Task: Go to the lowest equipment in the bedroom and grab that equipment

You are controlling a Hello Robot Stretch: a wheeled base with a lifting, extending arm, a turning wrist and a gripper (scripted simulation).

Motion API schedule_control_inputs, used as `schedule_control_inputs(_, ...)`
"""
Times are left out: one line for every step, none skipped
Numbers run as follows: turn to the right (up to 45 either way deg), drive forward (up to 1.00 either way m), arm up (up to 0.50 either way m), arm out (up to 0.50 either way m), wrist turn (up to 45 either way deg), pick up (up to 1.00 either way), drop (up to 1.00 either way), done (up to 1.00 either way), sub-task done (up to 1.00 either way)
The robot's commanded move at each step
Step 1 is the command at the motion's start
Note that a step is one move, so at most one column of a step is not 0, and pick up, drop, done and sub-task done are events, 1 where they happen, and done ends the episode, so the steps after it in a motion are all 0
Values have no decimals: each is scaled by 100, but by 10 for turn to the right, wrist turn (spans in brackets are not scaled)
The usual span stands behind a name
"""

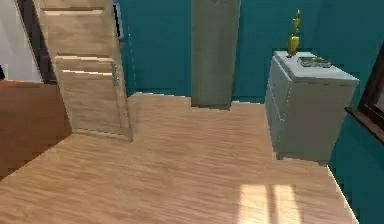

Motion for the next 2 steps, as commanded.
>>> schedule_control_inputs(0, 100, 0, 0, 0, 0, 0, 0, 0)
schedule_control_inputs(0, 100, 0, 0, 0, 0, 0, 0, 0)
